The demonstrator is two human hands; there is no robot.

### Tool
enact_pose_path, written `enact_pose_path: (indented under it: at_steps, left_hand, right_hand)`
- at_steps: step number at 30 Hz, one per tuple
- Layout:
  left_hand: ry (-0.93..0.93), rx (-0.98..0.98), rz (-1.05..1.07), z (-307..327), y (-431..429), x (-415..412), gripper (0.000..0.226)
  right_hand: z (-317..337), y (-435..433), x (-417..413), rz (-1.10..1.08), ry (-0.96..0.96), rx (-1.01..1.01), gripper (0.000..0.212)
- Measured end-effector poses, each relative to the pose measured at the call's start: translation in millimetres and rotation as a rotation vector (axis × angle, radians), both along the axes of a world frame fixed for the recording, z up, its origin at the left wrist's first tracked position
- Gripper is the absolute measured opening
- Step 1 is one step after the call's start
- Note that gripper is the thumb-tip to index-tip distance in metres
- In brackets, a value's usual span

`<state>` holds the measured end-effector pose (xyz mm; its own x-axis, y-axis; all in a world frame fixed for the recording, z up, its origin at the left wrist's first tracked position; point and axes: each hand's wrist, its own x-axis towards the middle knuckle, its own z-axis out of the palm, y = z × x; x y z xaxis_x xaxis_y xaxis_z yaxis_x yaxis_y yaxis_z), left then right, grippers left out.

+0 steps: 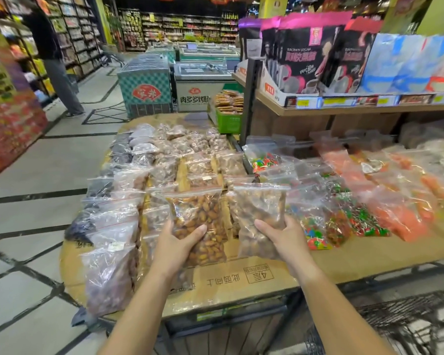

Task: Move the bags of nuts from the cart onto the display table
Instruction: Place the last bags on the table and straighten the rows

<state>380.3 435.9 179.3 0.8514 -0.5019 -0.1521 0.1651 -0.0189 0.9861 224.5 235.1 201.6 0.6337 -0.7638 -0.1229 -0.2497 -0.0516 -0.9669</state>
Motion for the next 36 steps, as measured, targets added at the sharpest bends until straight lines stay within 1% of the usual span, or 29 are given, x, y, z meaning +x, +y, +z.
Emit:
enact_pose_path:
  at_steps: [3, 4, 6, 7, 8, 9, 10, 11, 12, 14, 15, 16, 17, 18, 19, 21, 24, 26, 28, 30, 32, 34, 36]
  left_hand:
    - [-0.013, 0.034, -0.001, -8, -14, 3, 0.054]
    - [-0.013, 0.046, 0.007, -12, -19, 5, 0.056]
    - [0.027, 0.058, 0.026, -18, -29, 7, 0.069]
    - [0.043, 0.07, 0.038, -22, -35, 9, 0.078]
    - [0.049, 0.091, 0.049, -24, -40, 9, 0.081]
    - [0.05, 0.101, 0.05, -27, -46, 9, 0.077]
    - [0.058, 0.102, 0.053, -32, -51, 10, 0.066]
    - [0.084, 0.094, 0.058, -36, -56, 9, 0.056]
    - [0.12, 0.086, 0.074, -41, -62, 8, 0.052]
    - [0.171, 0.082, 0.088, -47, -69, 4, 0.054]
    - [0.183, 0.095, 0.102, -51, -73, 3, 0.054]
    - [0.194, 0.106, 0.118, -53, -77, 1, 0.051]
    - [0.204, 0.116, 0.128, -56, -81, 0, 0.049]
    - [0.215, 0.128, 0.138, -58, -84, -2, 0.048]
    - [0.223, 0.142, 0.143, -63, -86, -3, 0.049]
    - [0.237, 0.16, 0.156, -71, -89, -5, 0.049]
    - [0.25, 0.177, 0.16, -80, -95, -8, 0.045]
    - [0.264, 0.201, 0.166, -87, -97, -8, 0.045]
    - [0.282, 0.216, 0.174, -97, -98, -5, 0.051]
    - [0.3, 0.225, 0.163, -105, -98, -3, 0.054]
    - [0.305, 0.239, 0.157, -111, -99, -2, 0.05]
    - [0.318, 0.255, 0.164, -117, -98, -1, 0.048]
    - [0.324, 0.271, 0.161, -125, -97, 3, 0.051]
  right_hand:
    - [-14, -21, 9, 0.019, 0.029, -0.005, 0.086]
    - [-22, -30, 13, 0.023, 0.04, -0.008, 0.097]
    - [-36, -47, 19, 0.036, 0.044, -0.007, 0.115]
    - [-42, -54, 22, 0.046, 0.045, 0.0, 0.12]
    - [-48, -62, 25, 0.049, 0.046, 0.007, 0.125]
    - [-54, -69, 28, 0.05, 0.046, 0.017, 0.129]
    - [-60, -76, 31, 0.056, 0.05, 0.026, 0.131]
    - [-70, -85, 33, 0.067, 0.062, 0.035, 0.132]
    - [-81, -95, 36, 0.092, 0.076, 0.043, 0.132]
    - [-85, -98, 38, 0.11, 0.094, 0.062, 0.129]
    - [-82, -99, 40, 0.124, 0.105, 0.074, 0.123]
    - [-77, -99, 41, 0.14, 0.114, 0.075, 0.109]
    - [-77, -102, 43, 0.162, 0.119, 0.08, 0.086]
    - [-82, -106, 43, 0.182, 0.128, 0.099, 0.058]
    - [-87, -109, 42, 0.207, 0.131, 0.119, 0.041]
    - [-94, -114, 42, 0.243, 0.134, 0.138, 0.029]
    - [-106, -119, 44, 0.24, 0.14, 0.166, 0.027]
    - [-116, -121, 44, 0.233, 0.151, 0.177, 0.034]
    - [-123, -120, 45, 0.214, 0.172, 0.189, 0.041]
    - [-131, -121, 45, 0.204, 0.204, 0.209, 0.04]
    - [-139, -121, 46, 0.191, 0.234, 0.238, 0.036]
    - [-145, -120, 47, 0.177, 0.272, 0.24, 0.039]
    - [-152, -118, 49, 0.17, 0.305, 0.245, 0.04]
